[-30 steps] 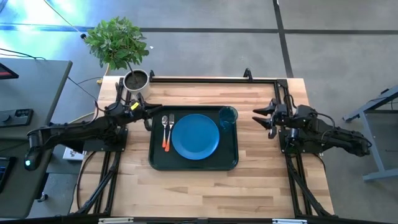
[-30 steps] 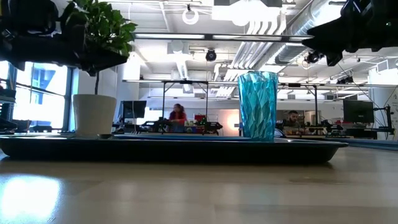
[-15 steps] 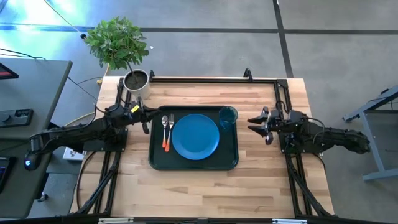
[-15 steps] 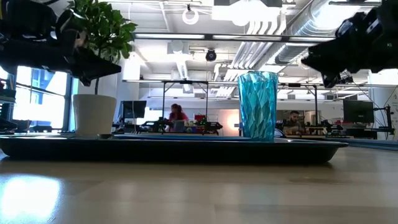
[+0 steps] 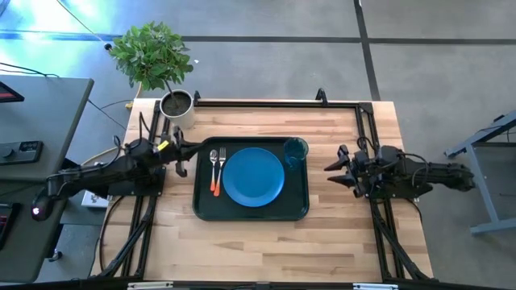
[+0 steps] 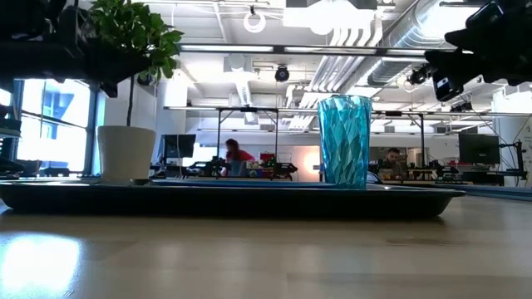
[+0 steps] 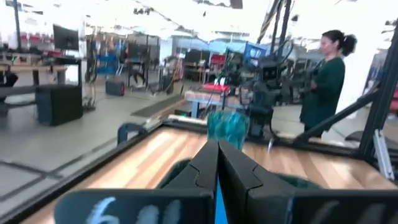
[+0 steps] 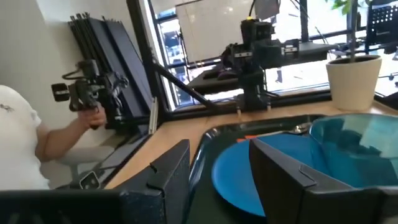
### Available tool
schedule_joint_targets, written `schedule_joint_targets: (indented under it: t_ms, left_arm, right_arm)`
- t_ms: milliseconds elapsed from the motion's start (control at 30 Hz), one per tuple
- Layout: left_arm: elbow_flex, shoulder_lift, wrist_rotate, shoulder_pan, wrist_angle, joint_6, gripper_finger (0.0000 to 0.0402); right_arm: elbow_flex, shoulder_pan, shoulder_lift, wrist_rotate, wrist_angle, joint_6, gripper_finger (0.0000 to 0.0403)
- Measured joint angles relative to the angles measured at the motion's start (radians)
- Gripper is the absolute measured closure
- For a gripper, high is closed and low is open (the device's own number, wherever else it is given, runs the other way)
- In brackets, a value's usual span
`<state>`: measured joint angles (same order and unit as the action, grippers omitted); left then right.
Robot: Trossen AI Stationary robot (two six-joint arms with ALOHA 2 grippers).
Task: Pick and place plate/cup/fork/spoon on tray
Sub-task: Return to Home Position
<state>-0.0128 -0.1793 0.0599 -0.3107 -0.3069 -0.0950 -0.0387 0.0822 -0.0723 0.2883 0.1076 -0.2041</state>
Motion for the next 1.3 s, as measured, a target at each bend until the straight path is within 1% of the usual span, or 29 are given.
schedule_joint_targets:
  t_ms: [100, 167, 300, 433, 500, 600, 733, 767, 867, 1000, 1133, 1300]
  left_arm:
    - [0.0, 0.099, -0.006, 0.0, 0.121, 0.017, 0.0401]
    - [0.0, 0.167, -0.017, 0.0, 0.198, 0.027, 0.0401]
    - [0.001, 0.172, -0.045, -0.001, 0.27, 0.062, 0.0401]
    - [0.001, 0.167, -0.073, -0.001, 0.297, 0.076, 0.0401]
    - [0.001, 0.168, -0.072, -0.001, 0.293, 0.08, 0.0401]
    - [0.0, 0.167, -0.081, -0.001, 0.297, 0.065, 0.0401]
    - [0.0, 0.164, -0.093, -0.001, 0.297, 0.055, 0.0401]
    - [0.0, 0.164, -0.094, -0.001, 0.296, 0.054, 0.0401]
    - [0.0, 0.161, -0.091, -0.001, 0.296, 0.052, 0.0401]
    - [0.0, 0.146, -0.091, -0.001, 0.296, 0.042, 0.0401]
    - [0.0, 0.126, -0.091, -0.001, 0.296, 0.024, 0.0401]
    - [0.0, 0.113, -0.09, -0.001, 0.296, 0.01, 0.0401]
  right_arm:
    - [0.0, 0.003, 0.046, -0.012, -0.061, 0.003, 0.0245]
    - [0.004, 0.003, 0.074, -0.051, -0.09, 0.004, 0.0245]
    - [0.029, 0.003, 0.061, -0.115, -0.066, 0.019, 0.0245]
    - [0.029, 0.002, 0.06, -0.12, -0.06, 0.017, 0.0246]
    - [0.029, 0.002, 0.055, -0.129, -0.068, 0.005, 0.0255]
    - [0.029, 0.002, 0.038, -0.11, -0.065, 0.026, 0.0292]
    - [0.029, 0.003, 0.013, -0.121, -0.066, 0.083, 0.038]
    - [0.029, 0.003, 0.01, -0.122, -0.066, 0.092, 0.0391]
    - [0.029, 0.005, 0.006, -0.124, -0.066, 0.091, 0.0386]
    - [0.029, 0.005, 0.006, -0.123, -0.066, 0.113, 0.0399]
    - [0.029, 0.005, 0.007, -0.112, -0.065, 0.14, 0.0395]
    - [0.029, 0.005, 0.007, -0.089, -0.061, 0.183, 0.0402]
